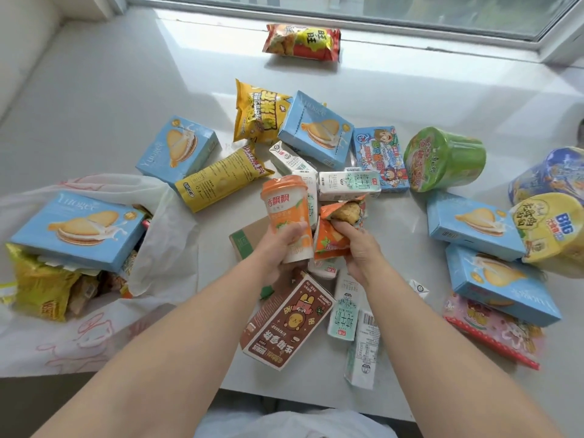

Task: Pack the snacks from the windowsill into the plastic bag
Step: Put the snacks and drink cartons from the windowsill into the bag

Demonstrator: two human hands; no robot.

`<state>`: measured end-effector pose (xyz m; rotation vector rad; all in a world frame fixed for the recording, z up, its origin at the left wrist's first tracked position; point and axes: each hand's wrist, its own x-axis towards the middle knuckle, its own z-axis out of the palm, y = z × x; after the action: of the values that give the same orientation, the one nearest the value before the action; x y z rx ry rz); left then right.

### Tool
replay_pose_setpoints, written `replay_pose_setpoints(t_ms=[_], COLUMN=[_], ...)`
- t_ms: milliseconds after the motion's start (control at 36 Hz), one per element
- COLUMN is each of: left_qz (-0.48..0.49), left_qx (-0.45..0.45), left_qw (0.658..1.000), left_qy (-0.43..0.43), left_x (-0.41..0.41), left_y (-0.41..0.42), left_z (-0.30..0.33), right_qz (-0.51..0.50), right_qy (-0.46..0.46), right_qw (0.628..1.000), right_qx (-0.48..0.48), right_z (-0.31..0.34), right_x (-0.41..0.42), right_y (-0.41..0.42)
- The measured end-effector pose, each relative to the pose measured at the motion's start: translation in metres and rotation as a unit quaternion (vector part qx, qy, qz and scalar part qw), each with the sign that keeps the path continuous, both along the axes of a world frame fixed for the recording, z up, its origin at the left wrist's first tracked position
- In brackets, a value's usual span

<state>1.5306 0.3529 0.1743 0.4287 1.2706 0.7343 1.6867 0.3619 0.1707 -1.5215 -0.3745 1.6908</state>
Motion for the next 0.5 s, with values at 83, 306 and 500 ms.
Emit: replay_pose_setpoints(t_ms=[83,306,500], left_qz=[0.021,0.04,0.038], left_qx=[0.002,0.01,0.07], left_qw=[1.0,0.999,0.995], left_qy=[0.004,-0.019,-0.058], left_x=[-0.001,-0.013,-0.056], left_y=[0.001,-0.005,-0.003], left_z=[0.001,0.011,0.043], right_qz=[0.034,0.16,0.19], right_qy=[0.024,-0.009,-0.079], right_qw=[0.999,0.987,0.977], right_qx=[-0.019,-0.035,0.053], right_z=[0.009,0.03,0.063], right_x=[0.001,-0.02,-0.057], right_y=[0.002,-0.01,0.002])
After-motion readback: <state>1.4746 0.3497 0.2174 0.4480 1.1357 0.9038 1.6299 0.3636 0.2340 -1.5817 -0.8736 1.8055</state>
